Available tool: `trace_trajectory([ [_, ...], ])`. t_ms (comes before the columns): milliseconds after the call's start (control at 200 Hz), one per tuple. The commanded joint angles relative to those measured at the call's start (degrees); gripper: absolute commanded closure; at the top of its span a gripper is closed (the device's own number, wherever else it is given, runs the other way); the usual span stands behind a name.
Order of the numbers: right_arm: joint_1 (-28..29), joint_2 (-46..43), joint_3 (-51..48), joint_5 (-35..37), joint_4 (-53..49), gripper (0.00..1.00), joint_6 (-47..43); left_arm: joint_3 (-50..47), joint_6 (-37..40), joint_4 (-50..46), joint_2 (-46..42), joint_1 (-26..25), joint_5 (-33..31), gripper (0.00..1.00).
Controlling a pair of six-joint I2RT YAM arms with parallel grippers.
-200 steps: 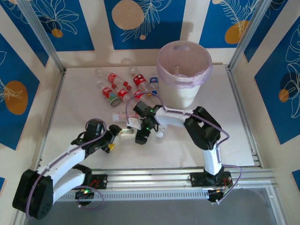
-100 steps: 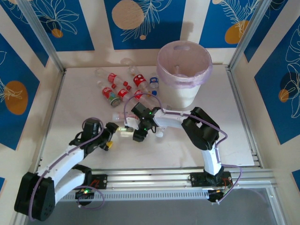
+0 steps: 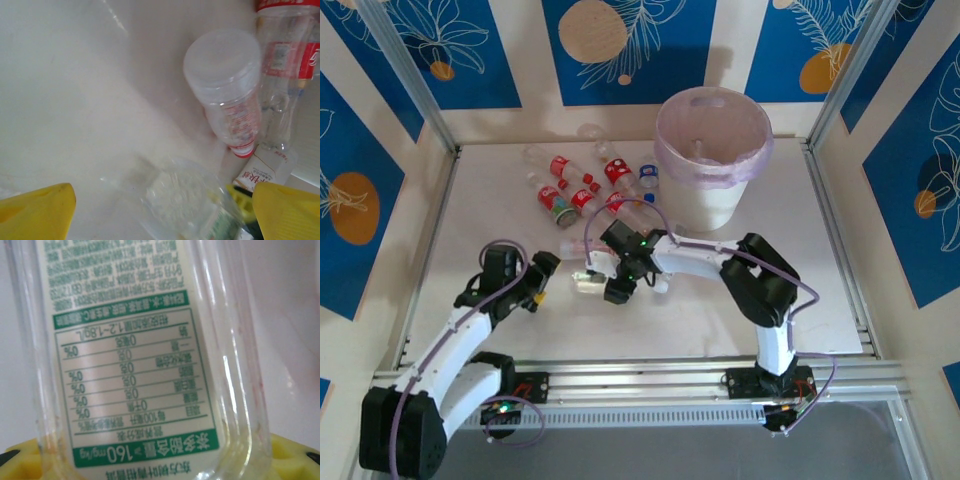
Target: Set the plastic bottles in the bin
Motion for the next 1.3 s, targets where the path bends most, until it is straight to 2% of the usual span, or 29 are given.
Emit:
trace_trajectory([
  [0, 0.1, -7.0, 3.8, -2.3, -6.7, 0.62, 2.9, 4.2, 4.3, -0.5, 3.4, 0.5, -1.3, 0.09],
  [105, -0.1, -11.5, 6.6, -2.5, -12.3, 0.63, 4.2, 5.5, 3.5, 4.5, 8.7, -0.1, 0.1, 0.09],
  [330, -5.0, -22.4, 14.4, -1.3, -19.2, 0.63, 10.4, 11.6, 3.8, 7.6, 16.4, -4.8, -4.3, 0.09],
  [465, -8.3, -23.2, 24.3, 4.0, -23.9, 0.63, 13.0, 13.1, 2.5, 10.9, 21.2, -8.2, -6.0, 0.09],
  [540, -10.9, -21.8, 30.4, 6.9, -26.4, 0.64, 13.9, 13.6, 1.9, 12.6, 23.7, -10.2, -7.2, 0.09],
  [645, -16.3, -19.5, 35.8, 11.9, -26.1, 0.64, 14.4, 12.4, -0.4, 15.7, 25.3, -12.9, -12.3, 0.09],
  [805, -26.1, -15.3, 40.8, 11.1, -22.4, 0.64, 16.6, 13.0, -1.5, 19.3, 28.7, -14.8, -14.6, 0.09],
  [990, -35.2, -4.8, 49.6, 10.8, -24.5, 0.64, 18.7, 16.0, -0.5, 19.4, 33.7, -16.2, -14.8, 0.09],
  [1296, -38.6, 7.3, 53.8, 7.1, -26.3, 0.63, 19.6, 17.2, -2.0, 20.9, 38.0, -16.4, -17.9, 0.11],
])
